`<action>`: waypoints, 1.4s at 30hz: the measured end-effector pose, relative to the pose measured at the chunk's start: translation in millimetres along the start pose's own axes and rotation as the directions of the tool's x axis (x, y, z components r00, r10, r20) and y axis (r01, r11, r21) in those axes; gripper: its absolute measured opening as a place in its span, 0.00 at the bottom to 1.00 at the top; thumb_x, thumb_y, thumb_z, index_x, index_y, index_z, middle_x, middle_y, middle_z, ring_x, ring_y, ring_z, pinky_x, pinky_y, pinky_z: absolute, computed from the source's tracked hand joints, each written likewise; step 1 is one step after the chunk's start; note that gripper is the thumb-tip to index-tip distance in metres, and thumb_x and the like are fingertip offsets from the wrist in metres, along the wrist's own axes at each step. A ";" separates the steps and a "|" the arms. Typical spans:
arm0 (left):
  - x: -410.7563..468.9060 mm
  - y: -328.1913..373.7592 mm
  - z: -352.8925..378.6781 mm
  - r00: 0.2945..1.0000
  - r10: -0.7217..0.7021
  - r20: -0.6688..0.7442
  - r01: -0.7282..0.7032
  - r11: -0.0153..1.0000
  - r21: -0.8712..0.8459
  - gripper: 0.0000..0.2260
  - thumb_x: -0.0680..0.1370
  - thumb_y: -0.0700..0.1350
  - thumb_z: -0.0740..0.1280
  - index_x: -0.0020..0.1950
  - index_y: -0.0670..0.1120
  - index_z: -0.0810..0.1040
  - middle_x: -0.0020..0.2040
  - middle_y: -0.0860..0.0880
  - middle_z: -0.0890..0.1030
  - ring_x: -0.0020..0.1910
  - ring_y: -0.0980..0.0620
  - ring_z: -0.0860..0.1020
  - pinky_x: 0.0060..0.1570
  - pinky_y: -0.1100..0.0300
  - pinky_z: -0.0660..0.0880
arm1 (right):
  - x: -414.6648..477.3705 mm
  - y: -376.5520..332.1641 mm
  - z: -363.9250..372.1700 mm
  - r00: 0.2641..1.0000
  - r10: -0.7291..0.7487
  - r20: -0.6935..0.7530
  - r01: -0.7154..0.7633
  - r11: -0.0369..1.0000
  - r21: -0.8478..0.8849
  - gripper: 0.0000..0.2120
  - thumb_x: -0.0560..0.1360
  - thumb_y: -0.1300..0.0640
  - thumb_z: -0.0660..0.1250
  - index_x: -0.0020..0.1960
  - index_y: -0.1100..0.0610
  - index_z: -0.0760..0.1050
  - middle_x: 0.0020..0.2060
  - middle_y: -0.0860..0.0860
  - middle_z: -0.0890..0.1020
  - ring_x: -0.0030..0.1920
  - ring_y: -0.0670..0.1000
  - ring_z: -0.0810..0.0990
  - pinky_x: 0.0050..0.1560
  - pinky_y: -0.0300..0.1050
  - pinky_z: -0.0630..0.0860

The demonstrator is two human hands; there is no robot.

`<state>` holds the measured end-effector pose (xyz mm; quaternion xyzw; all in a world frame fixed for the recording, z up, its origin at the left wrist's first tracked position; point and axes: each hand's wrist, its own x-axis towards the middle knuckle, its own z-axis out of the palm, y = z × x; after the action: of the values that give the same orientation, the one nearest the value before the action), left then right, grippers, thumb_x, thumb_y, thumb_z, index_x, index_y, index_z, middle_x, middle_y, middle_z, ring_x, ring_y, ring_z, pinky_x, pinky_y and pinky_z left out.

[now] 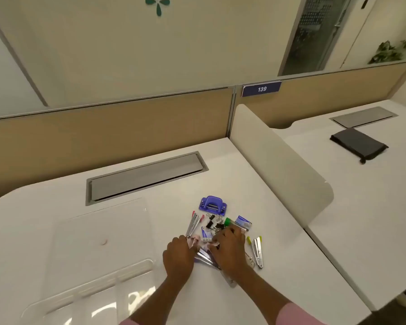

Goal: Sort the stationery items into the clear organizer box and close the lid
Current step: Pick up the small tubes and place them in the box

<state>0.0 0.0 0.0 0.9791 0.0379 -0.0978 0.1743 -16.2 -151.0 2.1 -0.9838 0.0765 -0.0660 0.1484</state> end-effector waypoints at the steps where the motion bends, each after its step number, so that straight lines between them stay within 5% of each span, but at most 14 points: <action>1: 1.2 -1.6 -1.4 1.000 -0.004 0.015 0.004 1.000 -0.025 0.15 0.76 0.59 0.62 0.52 0.48 0.76 0.49 0.49 0.80 0.48 0.49 0.77 0.44 0.58 0.69 | -0.5 -0.4 0.8 1.000 0.002 0.030 -0.002 1.000 0.001 0.11 0.65 0.42 0.71 0.41 0.48 0.83 0.43 0.46 0.83 0.55 0.55 0.76 0.48 0.50 0.72; 5: 3.4 -2.3 -2.8 1.000 -0.016 0.025 0.017 0.999 -0.045 0.15 0.75 0.58 0.66 0.51 0.48 0.78 0.48 0.50 0.81 0.46 0.50 0.77 0.41 0.59 0.68 | -5.6 -4.5 1.6 0.994 0.004 0.105 0.003 0.998 -0.067 0.14 0.71 0.44 0.68 0.48 0.51 0.84 0.49 0.49 0.82 0.60 0.56 0.72 0.54 0.51 0.69; 11: 8.3 1.5 -0.6 0.997 -0.012 0.074 0.015 0.999 -0.040 0.11 0.74 0.54 0.68 0.46 0.47 0.79 0.45 0.48 0.82 0.43 0.47 0.80 0.43 0.55 0.73 | -7.5 -5.6 5.1 0.990 0.031 0.135 -0.011 0.989 -0.146 0.14 0.70 0.41 0.67 0.39 0.51 0.84 0.39 0.47 0.82 0.51 0.54 0.75 0.47 0.49 0.71; 26: 5.5 3.1 4.1 0.992 -0.092 0.092 0.111 0.968 -0.225 0.08 0.76 0.44 0.63 0.49 0.42 0.79 0.46 0.45 0.81 0.45 0.45 0.80 0.47 0.53 0.76 | -3.8 -2.1 8.8 0.964 -0.029 0.263 0.065 0.989 -0.131 0.18 0.79 0.44 0.57 0.57 0.55 0.78 0.57 0.53 0.78 0.63 0.56 0.67 0.60 0.52 0.64; 35: 1.8 12.9 1.5 0.993 -0.095 0.074 0.119 0.859 -0.499 0.04 0.80 0.45 0.63 0.52 0.46 0.70 0.46 0.46 0.80 0.42 0.47 0.81 0.44 0.49 0.81 | 0.1 -9.0 -9.2 0.958 0.178 0.224 -0.233 0.939 0.254 0.11 0.77 0.43 0.63 0.50 0.48 0.80 0.50 0.46 0.81 0.59 0.50 0.68 0.51 0.46 0.61; 39: -4.6 25.2 -8.3 0.992 -0.028 0.125 0.101 0.765 -0.636 0.03 0.82 0.43 0.58 0.52 0.46 0.64 0.49 0.44 0.75 0.43 0.50 0.76 0.43 0.55 0.75 | 0.0 -13.1 -13.4 0.941 0.255 0.224 -0.336 0.798 0.500 0.09 0.74 0.44 0.67 0.47 0.48 0.80 0.42 0.43 0.82 0.51 0.48 0.78 0.53 0.49 0.69; 42: -13.9 33.0 -18.9 0.972 0.081 0.219 0.129 0.595 -0.793 0.04 0.83 0.46 0.56 0.57 0.49 0.65 0.53 0.48 0.74 0.50 0.53 0.75 0.45 0.62 0.73 | -1.1 -16.9 -16.8 0.924 0.236 0.300 -0.381 0.623 0.683 0.14 0.73 0.40 0.66 0.46 0.50 0.80 0.39 0.46 0.83 0.42 0.49 0.83 0.48 0.55 0.80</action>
<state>-6.6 -24.8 31.3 0.7765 0.0704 -0.1861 0.5979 -17.6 -139.6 22.9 -0.8155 0.1981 0.0253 0.5432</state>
